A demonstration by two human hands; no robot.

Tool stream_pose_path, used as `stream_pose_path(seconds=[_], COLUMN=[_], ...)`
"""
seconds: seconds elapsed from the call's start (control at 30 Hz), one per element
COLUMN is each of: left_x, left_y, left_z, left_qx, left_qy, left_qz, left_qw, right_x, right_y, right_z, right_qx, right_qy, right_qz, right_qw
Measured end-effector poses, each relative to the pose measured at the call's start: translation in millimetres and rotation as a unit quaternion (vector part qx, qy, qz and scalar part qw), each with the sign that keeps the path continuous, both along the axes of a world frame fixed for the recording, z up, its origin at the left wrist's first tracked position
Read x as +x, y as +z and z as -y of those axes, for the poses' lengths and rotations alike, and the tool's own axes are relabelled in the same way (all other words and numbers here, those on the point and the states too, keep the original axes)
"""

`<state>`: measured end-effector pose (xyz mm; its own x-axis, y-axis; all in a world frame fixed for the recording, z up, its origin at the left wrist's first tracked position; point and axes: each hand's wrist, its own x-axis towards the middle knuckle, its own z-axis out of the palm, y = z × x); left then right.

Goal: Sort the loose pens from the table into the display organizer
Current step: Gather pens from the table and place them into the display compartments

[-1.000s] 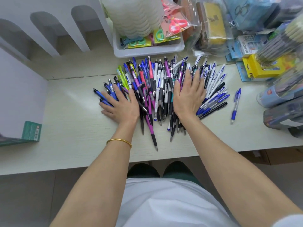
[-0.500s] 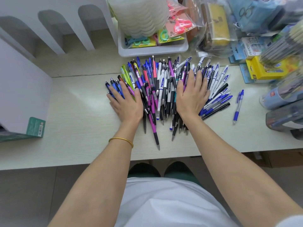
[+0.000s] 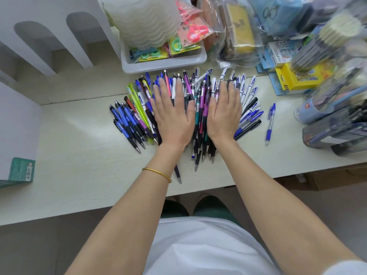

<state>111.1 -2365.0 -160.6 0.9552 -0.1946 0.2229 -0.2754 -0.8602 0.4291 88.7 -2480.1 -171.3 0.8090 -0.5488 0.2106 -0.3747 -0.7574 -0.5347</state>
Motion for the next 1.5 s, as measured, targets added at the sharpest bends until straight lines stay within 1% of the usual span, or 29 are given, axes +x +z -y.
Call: stream_pose_path(seconds=[0.07, 0.1, 0.2, 0.27, 0.3, 0.37, 0.5, 0.57, 0.63, 0.83, 1.0, 1.23, 1.37, 1.5], left_x=[-4.0, -6.1, -12.5, -15.5, -15.8, -14.9, -11.8, -9.8, -6.5, -1.7, -2.2, -3.1, -0.3, 4.8], left_y=[1.0, 0.4, -2.7, -6.3, -8.7, -13.5, -16.8, -15.7, -14.2, -16.7, -15.2, -12.3, -4.1, -2.7], left_z=[17.6, 25.9, 47.6, 56.0, 57.2, 54.9, 47.7, 44.1, 39.5, 31.9, 29.9, 26.9, 9.5, -23.4], left_qx=[0.028, 0.049, 0.095, 0.135, 0.158, 0.184, 0.200, 0.200, 0.200, 0.182, 0.196, 0.200, 0.155, 0.085], left_qy=[-0.056, -0.085, -0.165, -0.180, -0.179, -0.176, -0.171, -0.160, -0.157, -0.170, -0.157, -0.148, -0.097, 0.017], left_qz=[0.012, 0.016, 0.028, 0.038, 0.037, 0.034, 0.062, 0.066, 0.065, 0.074, 0.061, 0.047, 0.038, 0.018], left_qw=[0.998, 0.995, 0.981, 0.974, 0.970, 0.966, 0.963, 0.964, 0.965, 0.966, 0.966, 0.967, 0.982, 0.996], right_x=[-11.2, -18.5, -41.1, -50.0, -51.1, -47.8, -26.2, -13.0, -3.0, 1.4, -5.1, -7.1, -9.1, -11.7], right_y=[-1.1, -3.9, -18.1, -27.7, -31.7, -35.8, -31.3, -26.7, -23.4, -24.8, -24.9, -24.1, -24.0, -13.7], right_z=[22.8, 37.1, 76.6, 86.3, 85.5, 76.3, 52.3, 44.2, 37.8, 32.5, 35.1, 33.0, 32.4, 20.2], right_qx=[-0.007, -0.012, 0.000, 0.024, 0.034, 0.048, 0.088, 0.113, 0.124, 0.100, 0.071, 0.077, 0.072, 0.045], right_qy=[-0.046, -0.082, -0.181, -0.198, -0.191, -0.173, -0.117, -0.096, -0.096, -0.090, -0.089, -0.083, -0.073, -0.049], right_qz=[0.041, 0.035, -0.068, -0.120, -0.127, -0.107, -0.036, -0.022, -0.023, -0.034, -0.073, -0.055, -0.041, -0.008], right_qw=[0.998, 0.996, 0.981, 0.972, 0.973, 0.978, 0.989, 0.989, 0.987, 0.990, 0.991, 0.992, 0.994, 0.998])
